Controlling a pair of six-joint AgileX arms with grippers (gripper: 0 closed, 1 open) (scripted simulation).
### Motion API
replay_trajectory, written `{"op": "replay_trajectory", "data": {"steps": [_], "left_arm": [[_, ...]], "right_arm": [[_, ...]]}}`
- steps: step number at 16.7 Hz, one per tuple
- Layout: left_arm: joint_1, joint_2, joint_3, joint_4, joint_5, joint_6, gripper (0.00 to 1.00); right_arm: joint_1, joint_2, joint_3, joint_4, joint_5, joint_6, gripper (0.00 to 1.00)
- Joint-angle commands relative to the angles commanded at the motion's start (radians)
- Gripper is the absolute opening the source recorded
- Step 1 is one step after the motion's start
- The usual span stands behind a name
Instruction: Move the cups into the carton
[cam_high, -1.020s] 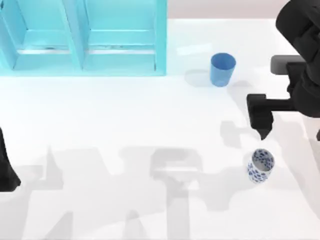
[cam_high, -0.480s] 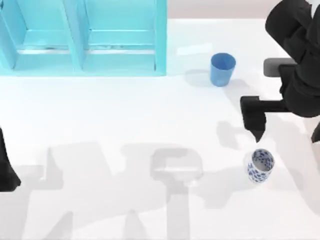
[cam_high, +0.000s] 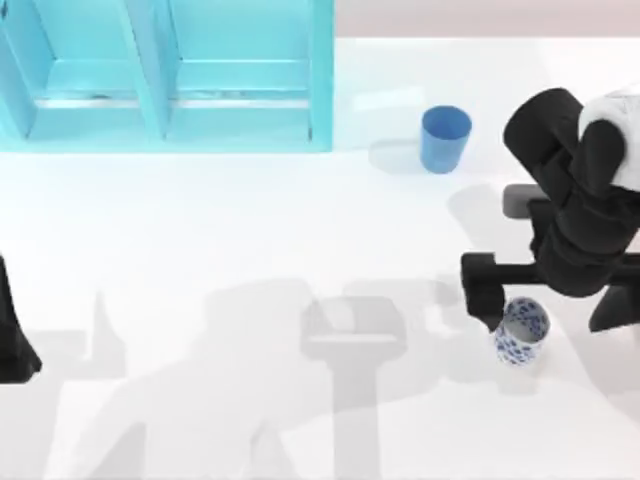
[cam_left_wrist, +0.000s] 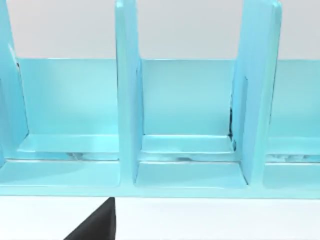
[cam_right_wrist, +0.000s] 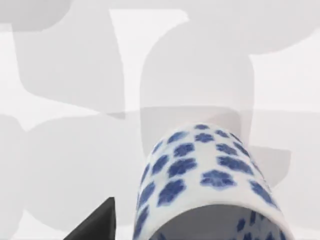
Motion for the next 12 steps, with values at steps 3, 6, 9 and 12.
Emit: {"op": "replay_trajectory", "data": {"steps": [3, 6, 9, 12], "left_arm": [[0.0, 0.0, 0.0, 0.0, 0.0, 0.0, 1.0], [0.0, 0.0, 0.0, 0.0, 0.0, 0.0, 1.0], [0.0, 0.0, 0.0, 0.0, 0.0, 0.0, 1.0], [0.0, 0.0, 0.0, 0.0, 0.0, 0.0, 1.0]], "right_arm": [[0.001, 0.013, -0.028, 0.033, 0.0, 0.001, 1.0], [0.001, 0.013, -0.028, 0.033, 0.0, 0.001, 1.0], [0.001, 0.013, -0.028, 0.033, 0.0, 0.001, 0.77], [0.001, 0.013, -0.028, 0.033, 0.0, 0.001, 0.55]]}}
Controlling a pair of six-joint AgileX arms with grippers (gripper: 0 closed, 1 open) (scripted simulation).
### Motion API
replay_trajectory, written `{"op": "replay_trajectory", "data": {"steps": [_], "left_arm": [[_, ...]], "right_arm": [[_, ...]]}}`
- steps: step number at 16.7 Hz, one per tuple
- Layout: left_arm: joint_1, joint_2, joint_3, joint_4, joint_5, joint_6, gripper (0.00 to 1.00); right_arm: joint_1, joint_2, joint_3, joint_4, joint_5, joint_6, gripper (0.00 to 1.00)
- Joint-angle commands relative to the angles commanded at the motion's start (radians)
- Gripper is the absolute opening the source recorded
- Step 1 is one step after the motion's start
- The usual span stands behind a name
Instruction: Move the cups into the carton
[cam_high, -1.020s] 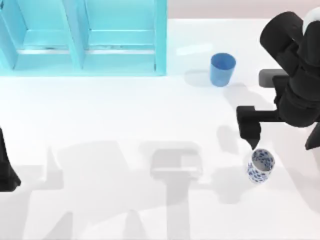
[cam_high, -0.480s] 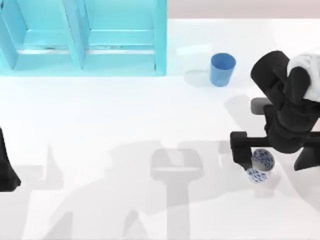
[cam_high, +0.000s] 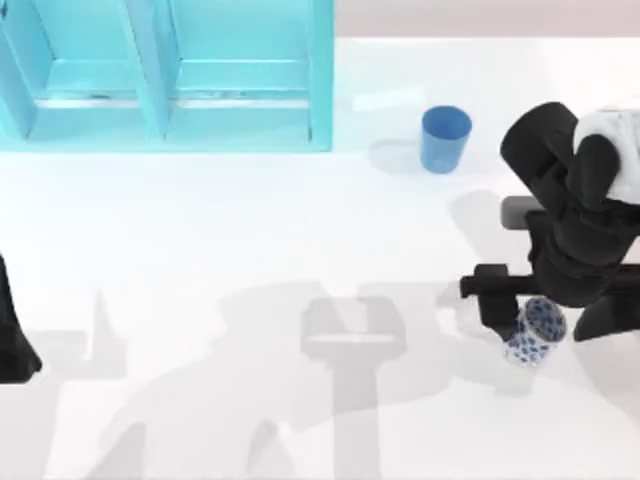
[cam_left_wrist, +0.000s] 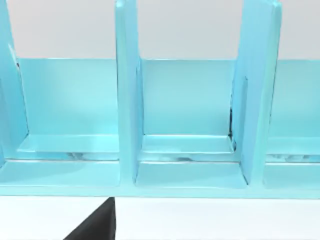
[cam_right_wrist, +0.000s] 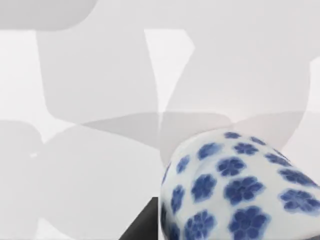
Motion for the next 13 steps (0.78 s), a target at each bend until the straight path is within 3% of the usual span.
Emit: {"op": "replay_trajectory", "data": {"steps": [7, 13], "left_arm": [[0.0, 0.0, 0.0, 0.0, 0.0, 0.0, 1.0], [0.0, 0.0, 0.0, 0.0, 0.0, 0.0, 1.0]], "right_arm": [[0.0, 0.0, 0.0, 0.0, 0.0, 0.0, 0.02], [0.0, 0.0, 0.0, 0.0, 0.0, 0.0, 0.0]]}}
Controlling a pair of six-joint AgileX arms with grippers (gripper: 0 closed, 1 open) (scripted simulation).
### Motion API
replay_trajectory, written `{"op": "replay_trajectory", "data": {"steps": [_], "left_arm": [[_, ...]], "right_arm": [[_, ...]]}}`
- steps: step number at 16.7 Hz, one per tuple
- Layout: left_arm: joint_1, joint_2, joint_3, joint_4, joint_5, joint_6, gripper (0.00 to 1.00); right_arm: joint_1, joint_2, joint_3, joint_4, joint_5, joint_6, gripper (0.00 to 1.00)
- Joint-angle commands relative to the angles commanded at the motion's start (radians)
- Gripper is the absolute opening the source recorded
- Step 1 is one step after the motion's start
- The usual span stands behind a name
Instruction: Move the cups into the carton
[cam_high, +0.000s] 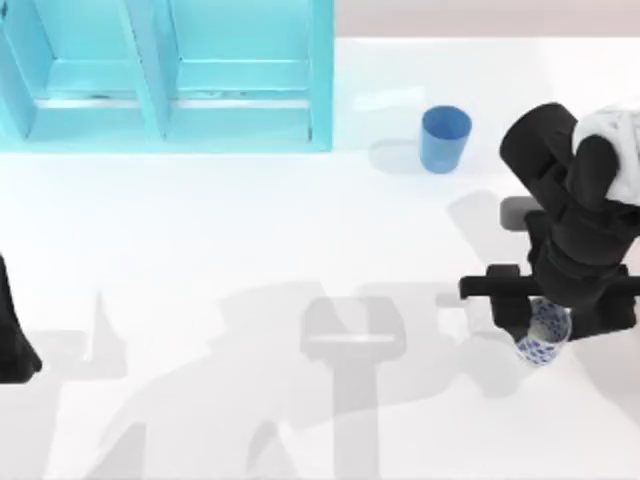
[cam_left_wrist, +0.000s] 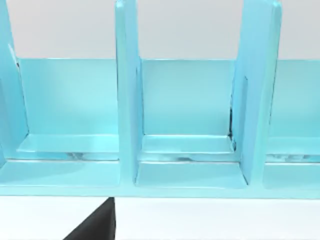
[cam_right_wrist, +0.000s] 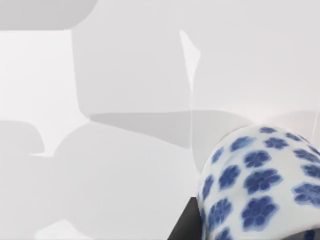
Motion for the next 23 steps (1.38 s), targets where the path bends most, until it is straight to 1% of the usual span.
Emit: {"op": "replay_trajectory", "data": {"steps": [4, 6, 12, 14, 20, 23], "left_arm": [[0.0, 0.0, 0.0, 0.0, 0.0, 0.0, 1.0], [0.0, 0.0, 0.0, 0.0, 0.0, 0.0, 1.0], [0.0, 0.0, 0.0, 0.0, 0.0, 0.0, 1.0], [0.0, 0.0, 0.0, 0.0, 0.0, 0.0, 1.0], [0.0, 0.0, 0.0, 0.0, 0.0, 0.0, 1.0], [0.0, 0.0, 0.0, 0.0, 0.0, 0.0, 1.0]], "right_arm": [[-0.005, -0.003, 0.002, -0.003, 0.0, -0.002, 0.0], [-0.039, -0.024, 0.024, -0.041, 0.0, -0.035, 0.0], [-0.254, -0.161, 0.133, -0.311, 0.0, -0.254, 0.0], [-0.305, -0.201, 0.158, -0.363, 0.0, -0.306, 0.0], [-0.314, -0.207, 0.163, -0.373, 0.0, -0.317, 0.0], [-0.383, -0.209, 0.179, -0.4, -0.001, -0.385, 0.0]]}}
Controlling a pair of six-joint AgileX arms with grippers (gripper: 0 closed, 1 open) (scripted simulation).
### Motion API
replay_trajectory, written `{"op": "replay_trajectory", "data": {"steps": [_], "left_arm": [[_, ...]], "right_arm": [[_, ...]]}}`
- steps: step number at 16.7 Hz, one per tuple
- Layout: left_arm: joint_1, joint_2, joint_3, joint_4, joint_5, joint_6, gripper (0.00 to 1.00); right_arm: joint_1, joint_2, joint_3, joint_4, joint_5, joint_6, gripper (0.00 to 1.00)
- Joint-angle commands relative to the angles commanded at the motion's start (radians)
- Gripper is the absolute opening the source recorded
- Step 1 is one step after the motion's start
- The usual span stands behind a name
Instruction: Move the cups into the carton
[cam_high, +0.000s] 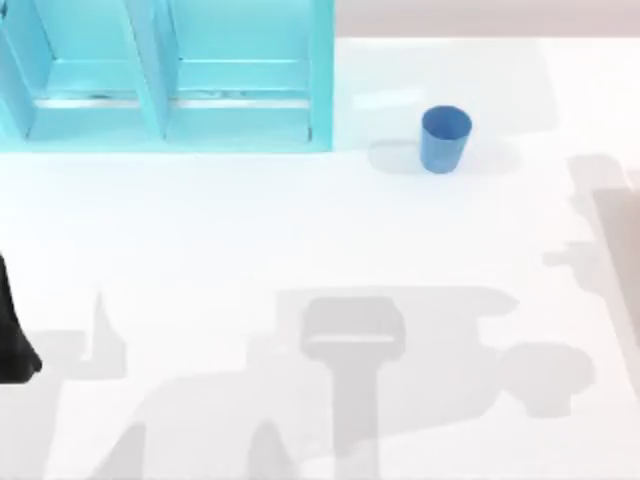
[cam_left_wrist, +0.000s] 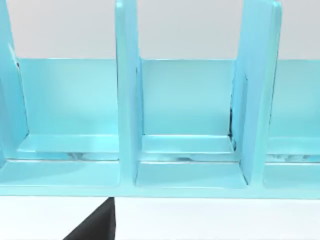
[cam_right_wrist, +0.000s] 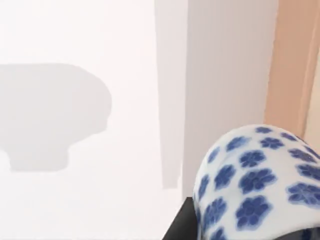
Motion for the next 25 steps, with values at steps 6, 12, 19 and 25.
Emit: {"op": "replay_trajectory", "data": {"steps": [6, 12, 19, 25], "left_arm": [[0.0, 0.0, 0.0, 0.0, 0.0, 0.0, 1.0], [0.0, 0.0, 0.0, 0.0, 0.0, 0.0, 1.0], [0.0, 0.0, 0.0, 0.0, 0.0, 0.0, 1.0], [0.0, 0.0, 0.0, 0.0, 0.0, 0.0, 1.0]], "right_arm": [[-0.36, -0.05, 0.025, -0.093, 0.001, -0.36, 0.0], [-0.634, -0.124, 0.028, -0.144, -0.001, -0.637, 0.0], [-0.64, -0.125, 0.01, -0.125, -0.001, -0.646, 0.0], [-0.64, -0.118, -0.193, 0.089, -0.002, -0.642, 0.0]]}}
